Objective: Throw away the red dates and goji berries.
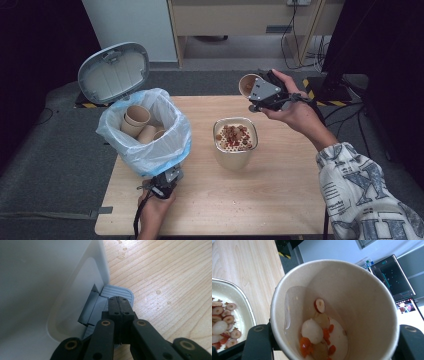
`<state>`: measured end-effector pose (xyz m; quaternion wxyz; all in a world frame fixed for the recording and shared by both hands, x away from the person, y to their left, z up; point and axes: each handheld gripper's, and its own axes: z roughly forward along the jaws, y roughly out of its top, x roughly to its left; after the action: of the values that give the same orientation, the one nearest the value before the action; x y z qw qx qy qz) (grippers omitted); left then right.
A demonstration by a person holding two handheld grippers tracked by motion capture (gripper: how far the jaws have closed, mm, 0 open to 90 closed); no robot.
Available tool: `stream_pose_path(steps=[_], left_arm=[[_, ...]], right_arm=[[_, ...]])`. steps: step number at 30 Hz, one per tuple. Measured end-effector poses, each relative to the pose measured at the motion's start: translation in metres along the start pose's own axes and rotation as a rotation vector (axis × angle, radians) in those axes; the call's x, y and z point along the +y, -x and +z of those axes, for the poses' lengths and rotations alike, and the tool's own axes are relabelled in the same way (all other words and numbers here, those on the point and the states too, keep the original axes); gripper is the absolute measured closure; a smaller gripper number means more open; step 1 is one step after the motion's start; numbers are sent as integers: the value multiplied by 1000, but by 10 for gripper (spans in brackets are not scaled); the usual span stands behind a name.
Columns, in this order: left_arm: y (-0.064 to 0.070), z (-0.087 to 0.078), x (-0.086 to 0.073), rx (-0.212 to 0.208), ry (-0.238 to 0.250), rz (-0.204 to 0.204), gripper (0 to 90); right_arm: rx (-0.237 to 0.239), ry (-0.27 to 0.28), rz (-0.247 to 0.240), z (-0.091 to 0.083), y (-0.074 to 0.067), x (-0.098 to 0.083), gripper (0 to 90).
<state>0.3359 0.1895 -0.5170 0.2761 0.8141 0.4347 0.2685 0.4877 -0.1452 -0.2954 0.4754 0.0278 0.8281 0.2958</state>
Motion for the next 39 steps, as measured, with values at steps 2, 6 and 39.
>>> stream_pose_path(steps=[2, 6, 39], left_arm=[[0, 0, 0, -1, 0, -2, 896], [0, 0, 0, -1, 1, -3, 896], [1, 0, 0, -1, -1, -12, 896]], right_arm=[[-4, 0, -7, 0, 1, 0, 326], [-1, 4, -16, 0, 2, 3, 326], [-42, -35, -149, -1, -2, 16, 326]])
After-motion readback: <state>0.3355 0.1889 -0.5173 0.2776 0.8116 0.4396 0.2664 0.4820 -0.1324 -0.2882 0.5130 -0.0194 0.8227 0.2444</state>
